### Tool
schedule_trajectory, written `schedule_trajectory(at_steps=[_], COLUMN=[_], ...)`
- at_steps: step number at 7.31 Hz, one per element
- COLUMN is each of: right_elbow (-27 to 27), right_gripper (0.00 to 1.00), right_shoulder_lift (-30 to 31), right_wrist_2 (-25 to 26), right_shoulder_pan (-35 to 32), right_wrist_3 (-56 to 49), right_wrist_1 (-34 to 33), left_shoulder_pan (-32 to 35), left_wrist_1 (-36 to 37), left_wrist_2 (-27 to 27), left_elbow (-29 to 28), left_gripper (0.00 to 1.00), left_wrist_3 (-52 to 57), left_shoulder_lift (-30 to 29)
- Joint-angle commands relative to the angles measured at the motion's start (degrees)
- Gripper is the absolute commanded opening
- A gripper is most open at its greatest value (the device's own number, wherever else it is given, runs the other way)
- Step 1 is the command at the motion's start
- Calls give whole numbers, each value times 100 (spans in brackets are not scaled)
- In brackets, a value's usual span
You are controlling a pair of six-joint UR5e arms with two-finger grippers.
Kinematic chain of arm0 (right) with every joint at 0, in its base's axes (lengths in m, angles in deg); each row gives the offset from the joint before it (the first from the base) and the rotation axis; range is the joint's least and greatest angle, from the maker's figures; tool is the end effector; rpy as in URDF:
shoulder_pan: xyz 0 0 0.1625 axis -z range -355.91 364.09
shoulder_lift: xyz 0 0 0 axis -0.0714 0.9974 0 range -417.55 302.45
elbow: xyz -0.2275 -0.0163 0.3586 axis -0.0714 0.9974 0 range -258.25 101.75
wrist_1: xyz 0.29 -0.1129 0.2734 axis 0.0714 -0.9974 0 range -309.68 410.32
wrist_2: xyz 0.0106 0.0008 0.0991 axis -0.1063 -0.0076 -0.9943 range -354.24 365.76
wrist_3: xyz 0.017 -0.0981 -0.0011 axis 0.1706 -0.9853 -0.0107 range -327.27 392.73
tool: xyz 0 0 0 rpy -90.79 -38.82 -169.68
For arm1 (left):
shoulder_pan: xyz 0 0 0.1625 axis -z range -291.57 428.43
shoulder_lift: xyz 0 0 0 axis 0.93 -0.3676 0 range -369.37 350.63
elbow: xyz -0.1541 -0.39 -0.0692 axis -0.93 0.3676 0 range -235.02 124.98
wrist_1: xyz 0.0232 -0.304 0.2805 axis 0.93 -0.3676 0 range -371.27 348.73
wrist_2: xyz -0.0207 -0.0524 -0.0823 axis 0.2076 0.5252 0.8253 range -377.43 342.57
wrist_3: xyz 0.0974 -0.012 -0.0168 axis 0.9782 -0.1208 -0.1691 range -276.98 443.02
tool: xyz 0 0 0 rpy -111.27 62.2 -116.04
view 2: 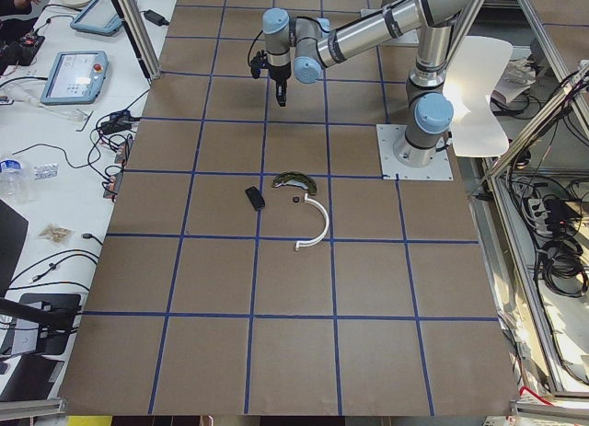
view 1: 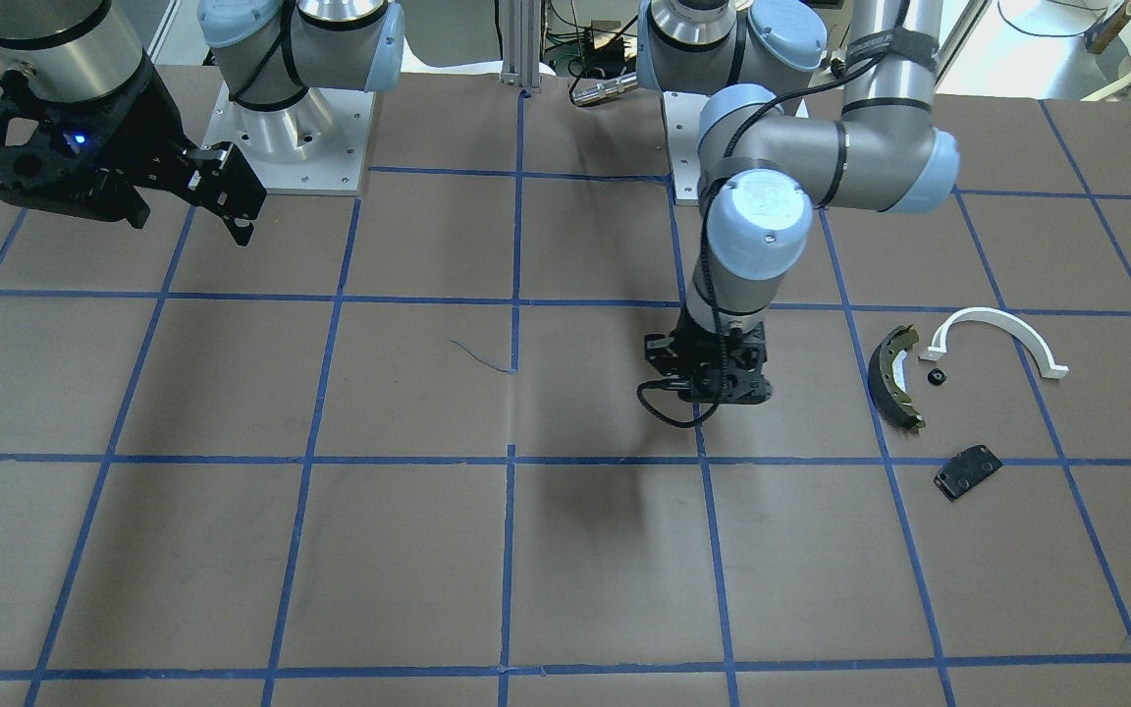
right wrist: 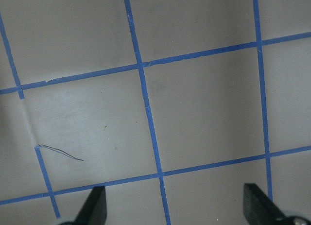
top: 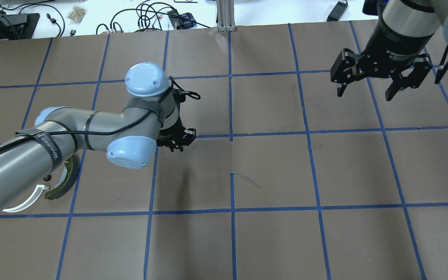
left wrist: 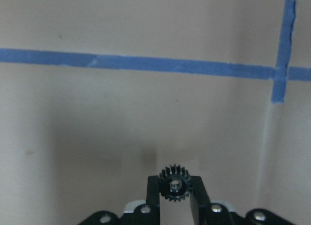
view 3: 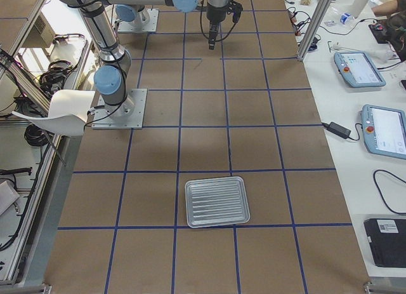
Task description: Place bearing gear from tray to pile
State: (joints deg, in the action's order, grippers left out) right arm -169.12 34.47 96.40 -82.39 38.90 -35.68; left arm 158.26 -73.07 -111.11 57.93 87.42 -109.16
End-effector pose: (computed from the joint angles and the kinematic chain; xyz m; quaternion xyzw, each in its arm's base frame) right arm 0.1030 -0.4790 0.4907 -0.0842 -0.9961 -0.0248 0.0061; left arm -0.1255 -0.4941 0.2622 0.0380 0.9980 0.0409 0.0304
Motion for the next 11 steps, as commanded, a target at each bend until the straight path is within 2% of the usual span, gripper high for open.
schedule_trajectory(at_steps=[1,3,4,5,9,10,11], right_elbow=[-27,-27,-18,-18,-27,-18,-18], right_gripper=[100,100,100,100,100,100,100], right_shoulder_lift=[-35,-27,-18,-27,-36,-44,-44], right_wrist_2=[16,51,-1,-11,-11,-2,-11], right_shoulder_pan=[0,0,0,0,0,0,0], right_wrist_3=[33,42,68,34,51,51,60], right_wrist_1=[13,-4,-4,-4,-13,-13,-13], left_shoulder_pan=[-1426,-2868,-3431,-3663,-4122,-4123,-4123], left_wrist_1=[-209,-104,88,899,1196,1206,1189], left_wrist_2=[-316,-397,-379,-379,-370,-379,-353], left_elbow=[331,613,596,622,517,517,543], left_gripper=[0,0,0,0,0,18,99], left_wrist_3=[1854,3613,4116,4626,4895,4895,4860], left_shoulder_lift=[441,540,366,181,-330,-400,-410])
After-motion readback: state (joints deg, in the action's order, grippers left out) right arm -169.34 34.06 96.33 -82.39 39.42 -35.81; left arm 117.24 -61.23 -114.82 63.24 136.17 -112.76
